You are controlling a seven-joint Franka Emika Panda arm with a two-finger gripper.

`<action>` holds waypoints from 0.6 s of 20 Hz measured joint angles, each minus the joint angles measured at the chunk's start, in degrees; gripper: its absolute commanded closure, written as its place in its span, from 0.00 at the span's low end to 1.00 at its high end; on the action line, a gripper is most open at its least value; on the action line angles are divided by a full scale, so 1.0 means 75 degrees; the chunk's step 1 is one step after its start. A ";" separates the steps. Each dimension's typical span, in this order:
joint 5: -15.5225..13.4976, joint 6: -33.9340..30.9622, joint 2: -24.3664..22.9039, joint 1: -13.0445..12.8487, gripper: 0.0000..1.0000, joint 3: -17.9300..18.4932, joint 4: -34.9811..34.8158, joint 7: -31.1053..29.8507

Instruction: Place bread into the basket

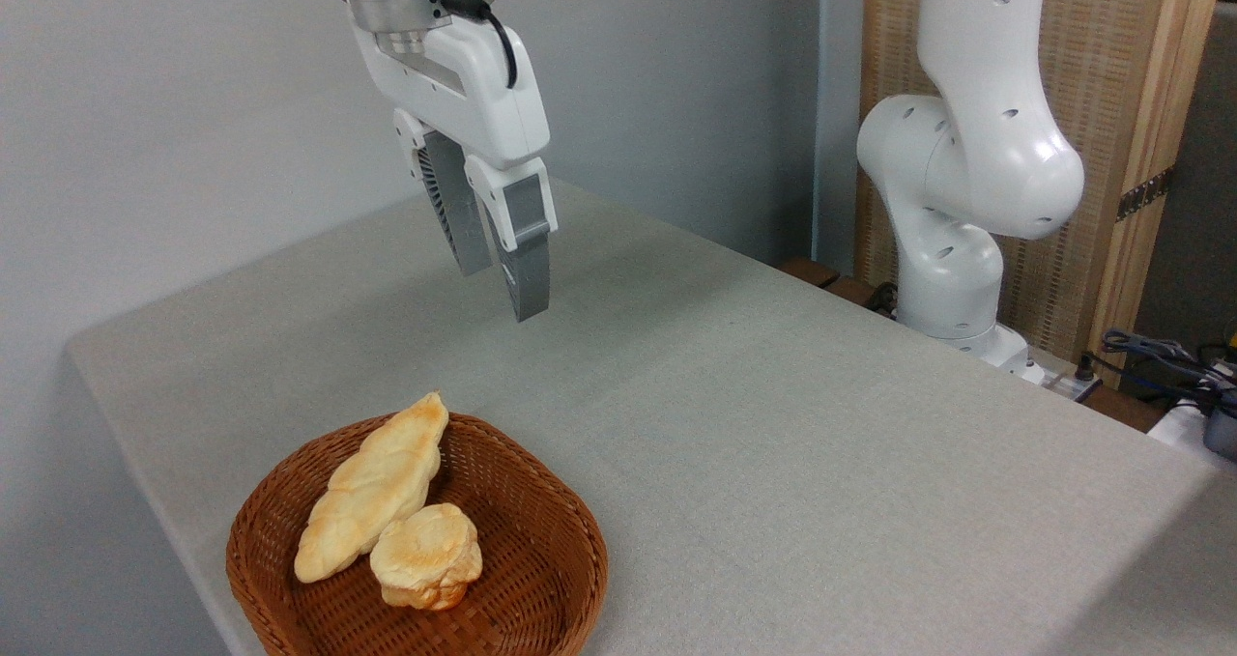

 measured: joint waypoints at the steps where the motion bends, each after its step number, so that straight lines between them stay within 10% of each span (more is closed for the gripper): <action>1: 0.0000 0.0000 0.0000 0.0002 0.00 -0.0027 0.0005 -0.0008; 12: -0.0137 0.0543 -0.0026 0.0218 0.00 -0.0186 -0.0047 -0.0816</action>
